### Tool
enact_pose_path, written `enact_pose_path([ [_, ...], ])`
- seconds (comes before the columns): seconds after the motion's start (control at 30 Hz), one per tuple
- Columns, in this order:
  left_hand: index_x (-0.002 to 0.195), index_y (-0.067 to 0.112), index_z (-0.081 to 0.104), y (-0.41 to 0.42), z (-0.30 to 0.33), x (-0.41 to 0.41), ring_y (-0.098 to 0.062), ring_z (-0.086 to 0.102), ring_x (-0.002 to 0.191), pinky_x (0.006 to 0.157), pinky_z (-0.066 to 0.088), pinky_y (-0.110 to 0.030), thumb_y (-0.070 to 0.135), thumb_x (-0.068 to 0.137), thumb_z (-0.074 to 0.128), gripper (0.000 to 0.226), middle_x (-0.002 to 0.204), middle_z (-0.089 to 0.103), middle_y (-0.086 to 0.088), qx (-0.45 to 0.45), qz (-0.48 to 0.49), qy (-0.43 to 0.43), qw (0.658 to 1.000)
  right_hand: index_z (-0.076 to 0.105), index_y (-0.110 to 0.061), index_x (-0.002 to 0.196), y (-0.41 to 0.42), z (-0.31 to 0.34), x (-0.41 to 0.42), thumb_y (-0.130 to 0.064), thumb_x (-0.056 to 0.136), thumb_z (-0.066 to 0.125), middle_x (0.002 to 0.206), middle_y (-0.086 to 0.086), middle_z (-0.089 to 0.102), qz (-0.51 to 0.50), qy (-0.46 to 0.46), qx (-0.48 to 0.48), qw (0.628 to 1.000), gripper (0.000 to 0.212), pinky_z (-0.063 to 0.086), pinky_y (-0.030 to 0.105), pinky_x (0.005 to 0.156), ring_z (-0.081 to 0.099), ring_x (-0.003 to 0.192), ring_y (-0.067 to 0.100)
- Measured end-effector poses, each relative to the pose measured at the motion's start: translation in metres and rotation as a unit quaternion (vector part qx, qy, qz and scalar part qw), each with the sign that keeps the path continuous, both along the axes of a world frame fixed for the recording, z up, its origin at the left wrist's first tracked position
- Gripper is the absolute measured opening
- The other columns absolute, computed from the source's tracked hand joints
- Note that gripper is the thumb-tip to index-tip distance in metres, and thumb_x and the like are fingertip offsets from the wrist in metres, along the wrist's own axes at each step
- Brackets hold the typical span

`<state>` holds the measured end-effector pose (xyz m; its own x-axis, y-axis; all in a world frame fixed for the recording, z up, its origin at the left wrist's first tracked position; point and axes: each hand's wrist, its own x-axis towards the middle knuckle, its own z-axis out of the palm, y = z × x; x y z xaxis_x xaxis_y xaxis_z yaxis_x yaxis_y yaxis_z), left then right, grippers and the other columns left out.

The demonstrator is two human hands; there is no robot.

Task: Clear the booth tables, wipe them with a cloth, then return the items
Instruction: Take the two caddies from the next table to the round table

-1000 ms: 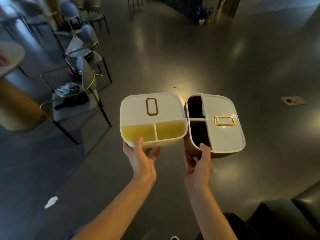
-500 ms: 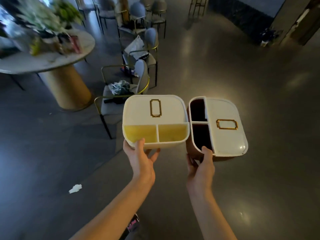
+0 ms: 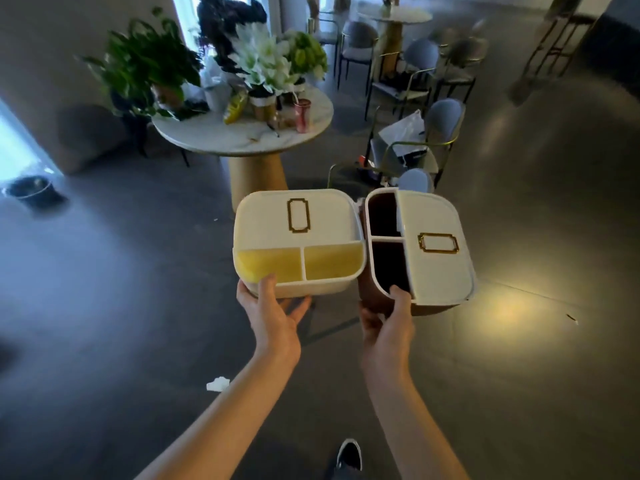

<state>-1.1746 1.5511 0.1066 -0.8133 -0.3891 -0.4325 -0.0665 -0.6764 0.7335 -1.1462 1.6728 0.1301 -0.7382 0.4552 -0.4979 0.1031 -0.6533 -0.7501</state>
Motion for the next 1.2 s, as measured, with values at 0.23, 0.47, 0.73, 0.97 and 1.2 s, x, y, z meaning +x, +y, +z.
enact_pose_path([
  [0.23, 0.148, 0.032, 0.033, -0.075, -0.014, -0.082, -0.034, 0.061, 0.118, 0.085, 0.059, -0.056, 0.025, 0.101, 0.055, 0.052, 0.135, 0.054, -0.007, 0.0, 0.091, -0.007, 0.996, 0.057, -0.033, 0.106, -0.064, -0.007, -0.111, -0.026, 0.093, 0.064, 0.12, 0.004, 0.063, 0.102, -0.03, -0.048, 0.993, 0.015, 0.05, 0.037, 0.099, 0.06, 0.112, 0.021],
  [0.47, 0.147, 0.03, 0.032, -0.125, -0.013, -0.197, -0.034, 0.064, 0.115, 0.089, 0.057, -0.058, 0.03, 0.1, 0.057, 0.054, 0.133, 0.056, -0.008, -0.019, 0.147, 0.005, 0.989, 0.054, -0.021, 0.134, -0.116, -0.016, -0.251, -0.025, 0.092, 0.066, 0.128, 0.008, 0.062, 0.162, -0.025, -0.057, 0.985, 0.045, 0.051, 0.042, 0.102, 0.059, 0.116, 0.023],
  [0.73, 0.143, 0.028, 0.042, -0.174, -0.014, -0.328, -0.038, 0.068, 0.111, 0.076, 0.059, -0.051, 0.032, 0.093, 0.063, 0.054, 0.134, 0.058, -0.016, -0.021, 0.2, 0.017, 0.979, 0.054, -0.017, 0.134, -0.161, -0.011, -0.398, -0.022, 0.093, 0.065, 0.126, 0.01, 0.064, 0.202, -0.039, -0.049, 0.977, 0.043, 0.05, 0.039, 0.099, 0.061, 0.113, 0.024],
  [0.97, 0.141, 0.025, 0.039, -0.234, -0.036, -0.418, -0.036, 0.067, 0.102, 0.069, 0.061, -0.046, 0.024, 0.098, 0.056, 0.046, 0.123, 0.058, -0.012, 0.01, 0.229, -0.03, 0.973, 0.054, -0.015, 0.135, -0.211, -0.027, -0.493, -0.027, 0.091, 0.067, 0.126, 0.011, 0.064, 0.225, -0.085, -0.029, 0.97, 0.047, 0.046, 0.039, 0.104, 0.06, 0.112, 0.024],
  [1.2, 0.139, 0.026, 0.041, -0.336, -0.066, -0.537, -0.033, 0.065, 0.107, 0.083, 0.06, -0.055, 0.022, 0.098, 0.056, 0.044, 0.123, 0.058, -0.008, -0.031, 0.189, -0.051, 0.98, 0.048, -0.014, 0.138, -0.29, -0.046, -0.611, -0.022, 0.091, 0.065, 0.127, 0.015, 0.06, 0.212, -0.077, -0.028, 0.974, 0.05, 0.049, 0.048, 0.104, 0.058, 0.115, 0.03],
])
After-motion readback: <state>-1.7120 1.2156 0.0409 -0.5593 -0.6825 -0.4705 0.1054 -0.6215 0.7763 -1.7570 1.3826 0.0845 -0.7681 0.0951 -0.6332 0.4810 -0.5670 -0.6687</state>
